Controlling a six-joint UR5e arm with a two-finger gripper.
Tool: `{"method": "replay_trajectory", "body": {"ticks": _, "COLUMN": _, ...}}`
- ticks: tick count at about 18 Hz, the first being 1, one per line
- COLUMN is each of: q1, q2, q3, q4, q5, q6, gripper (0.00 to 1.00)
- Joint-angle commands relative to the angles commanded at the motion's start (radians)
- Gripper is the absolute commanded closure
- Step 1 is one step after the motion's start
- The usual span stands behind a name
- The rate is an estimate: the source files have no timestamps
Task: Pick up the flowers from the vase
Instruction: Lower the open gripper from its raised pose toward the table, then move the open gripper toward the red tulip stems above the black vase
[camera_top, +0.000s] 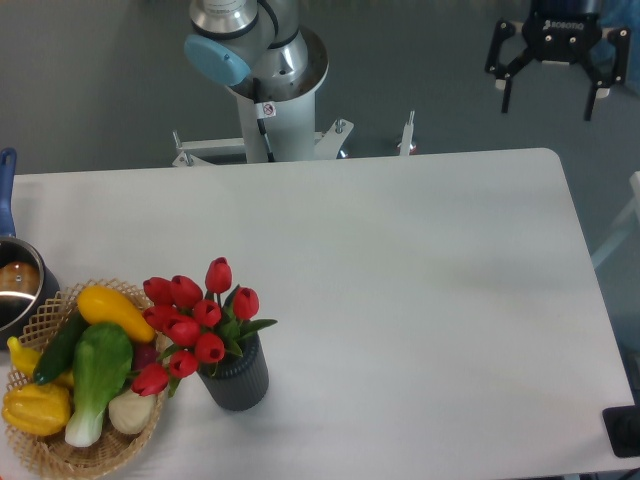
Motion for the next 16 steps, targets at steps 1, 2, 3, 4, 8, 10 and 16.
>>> {"method": "replay_trajectory", "body": {"ticks": 1, "q1": 0.0, "q2": 0.002, "q3": -0.006, "q4": 0.003, "q5": 0.0, "q6": -0.003, "gripper": 0.0}}
{"method": "replay_trajectory", "body": {"ticks": 2, "q1": 0.0, "q2": 0.002, "q3": -0.006, "q4": 0.002, "q5": -0.002, "q6": -0.003, "gripper": 0.0}}
{"method": "replay_trajectory", "body": {"ticks": 3, "q1": 0.0, "q2": 0.002, "q3": -0.006, "q4": 0.002, "q5": -0.006, "q6": -0.008, "gripper": 0.0}}
{"method": "replay_trajectory", "body": {"ticks": 4, "q1": -0.003, "q2": 0.0, "q3": -0.009, "q4": 0.0, "q5": -0.009, "q6": -0.018, "gripper": 0.0}}
{"method": "replay_trajectory", "body": {"ticks": 8, "q1": -0.061, "q2": -0.002, "q3": -0.044, "q4": 0.003, "q5": -0.038, "q6": -0.168, "gripper": 0.0}}
{"method": "replay_trajectory", "body": {"ticks": 10, "q1": -0.09, "q2": 0.0, "q3": -0.06, "q4": 0.009, "q5": -0.034, "q6": -0.198, "gripper": 0.0}}
{"method": "replay_trajectory", "body": {"ticks": 16, "q1": -0.172, "q2": -0.023, "q3": -0.086, "q4": 0.035, "q5": -0.175, "q6": -0.192, "gripper": 0.0}}
